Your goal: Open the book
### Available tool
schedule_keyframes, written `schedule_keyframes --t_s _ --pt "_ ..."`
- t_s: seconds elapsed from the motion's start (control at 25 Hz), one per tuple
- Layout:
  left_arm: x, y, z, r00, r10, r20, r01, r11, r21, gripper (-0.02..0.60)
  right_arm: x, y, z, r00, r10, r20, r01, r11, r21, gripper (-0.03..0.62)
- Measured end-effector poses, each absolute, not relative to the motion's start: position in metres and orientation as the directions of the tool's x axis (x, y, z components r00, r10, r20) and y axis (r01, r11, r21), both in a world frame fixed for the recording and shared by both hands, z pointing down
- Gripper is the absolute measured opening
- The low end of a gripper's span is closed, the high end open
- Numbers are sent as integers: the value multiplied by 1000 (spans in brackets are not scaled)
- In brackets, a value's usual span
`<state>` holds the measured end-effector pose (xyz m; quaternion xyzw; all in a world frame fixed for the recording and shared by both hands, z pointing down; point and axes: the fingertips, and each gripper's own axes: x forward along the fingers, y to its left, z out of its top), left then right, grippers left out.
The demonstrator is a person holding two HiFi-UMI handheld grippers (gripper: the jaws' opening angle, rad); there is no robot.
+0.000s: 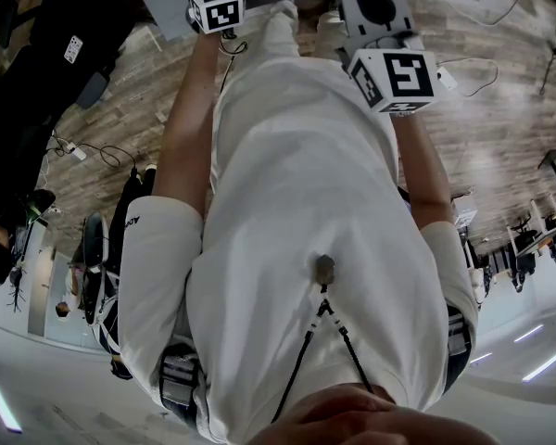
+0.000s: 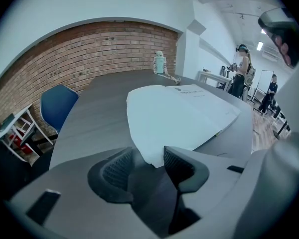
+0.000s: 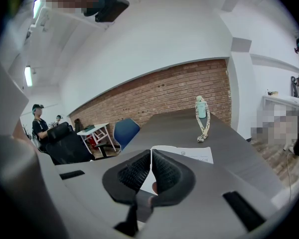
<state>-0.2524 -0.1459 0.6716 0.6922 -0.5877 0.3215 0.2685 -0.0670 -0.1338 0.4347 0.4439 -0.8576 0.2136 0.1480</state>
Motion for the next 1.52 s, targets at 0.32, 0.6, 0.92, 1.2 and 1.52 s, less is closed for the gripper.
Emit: schedule_keyframes --t_s 0.32,0.6,0.92,1.2,1.52 --pt "-264 -135 657 32 -662 749 -993 -105 -51 196 -60 -135 430 -577 -697 426 -815 528 -240 38" --pt "-250 -140 609 -11 -740 672 -992 -74 -98 77 -43 -138 422 -604 -685 407 -795 552 -251 38" --pt "-187 -149 550 39 -800 599 -993 -95 -63 31 -10 -138 407 -640 -674 370 -767 588 -256 38" --pt "-113 -160 484 147 -859 490 -989 -144 44 23 33 -145 384 -662 -674 329 -749 614 -248 38" --pt "-26 -152 403 265 -906 331 -964 -259 62 23 79 -139 359 -676 -678 288 -737 634 -235 37"
